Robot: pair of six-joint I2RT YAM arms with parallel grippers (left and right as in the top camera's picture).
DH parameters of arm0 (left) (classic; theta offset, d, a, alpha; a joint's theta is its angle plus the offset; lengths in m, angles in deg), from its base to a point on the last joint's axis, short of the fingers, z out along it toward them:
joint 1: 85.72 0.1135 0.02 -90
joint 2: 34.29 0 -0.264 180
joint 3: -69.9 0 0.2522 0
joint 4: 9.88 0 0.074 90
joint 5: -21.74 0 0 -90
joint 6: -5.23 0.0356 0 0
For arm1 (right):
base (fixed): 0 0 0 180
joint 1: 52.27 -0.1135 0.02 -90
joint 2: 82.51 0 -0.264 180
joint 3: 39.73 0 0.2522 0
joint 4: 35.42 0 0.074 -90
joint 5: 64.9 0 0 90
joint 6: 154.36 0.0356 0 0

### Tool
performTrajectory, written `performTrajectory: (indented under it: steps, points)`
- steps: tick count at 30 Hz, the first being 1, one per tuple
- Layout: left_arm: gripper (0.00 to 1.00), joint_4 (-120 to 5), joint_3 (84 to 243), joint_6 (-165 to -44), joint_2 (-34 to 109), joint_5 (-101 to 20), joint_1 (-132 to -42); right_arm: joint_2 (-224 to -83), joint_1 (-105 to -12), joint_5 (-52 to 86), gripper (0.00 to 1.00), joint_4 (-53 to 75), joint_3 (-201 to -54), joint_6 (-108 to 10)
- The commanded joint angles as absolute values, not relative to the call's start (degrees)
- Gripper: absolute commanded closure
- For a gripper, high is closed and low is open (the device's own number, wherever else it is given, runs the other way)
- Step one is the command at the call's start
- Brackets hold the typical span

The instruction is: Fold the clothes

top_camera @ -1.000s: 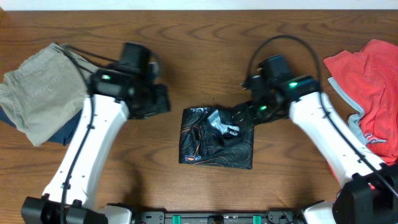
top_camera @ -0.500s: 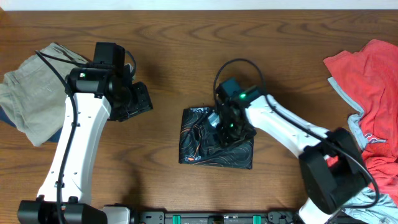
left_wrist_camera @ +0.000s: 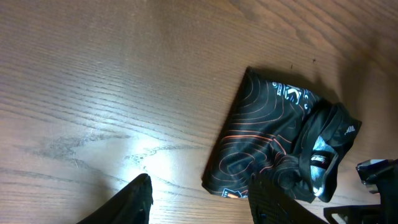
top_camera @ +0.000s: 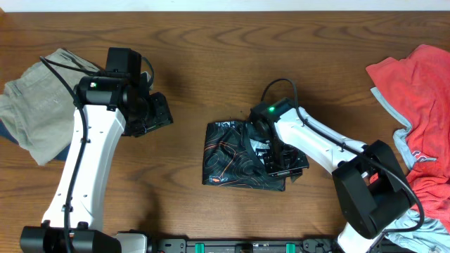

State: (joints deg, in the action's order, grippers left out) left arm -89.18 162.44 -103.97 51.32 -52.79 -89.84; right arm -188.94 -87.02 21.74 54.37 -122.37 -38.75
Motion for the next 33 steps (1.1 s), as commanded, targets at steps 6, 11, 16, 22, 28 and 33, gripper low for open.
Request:
performTrajectory:
  steps: [6, 11, 16, 22, 28, 33]
  points:
    - [0.48, -89.4, 162.7, -102.7, 51.2, -53.3, -89.6, -187.0, -86.7, 24.3, 0.69, 53.6, -124.2, -38.9]
    - [0.48, -89.4, 162.7, -102.8, 51.3, -53.3, -89.6, -185.0, -85.6, 26.2, 0.59, 46.6, -128.2, -40.5]
    - [0.48, -89.4, 162.7, -102.8, 51.3, -53.3, -89.6, -185.2, -85.6, 26.1, 0.54, 33.6, -128.2, -45.0]
    - [0.48, -89.5, 162.6, -102.8, 51.3, -53.3, -89.6, -187.4, -86.5, 26.2, 0.54, 27.7, -128.0, -45.7]
    - [0.48, -89.4, 162.6, -102.8, 51.3, -53.3, -89.6, -190.1, -86.5, 26.2, 0.53, 24.3, -127.8, -45.6]
    - [0.48, -89.4, 162.6, -102.8, 51.3, -53.3, -89.6, -192.0, -86.5, 26.2, 0.59, 24.1, -127.7, -45.6]
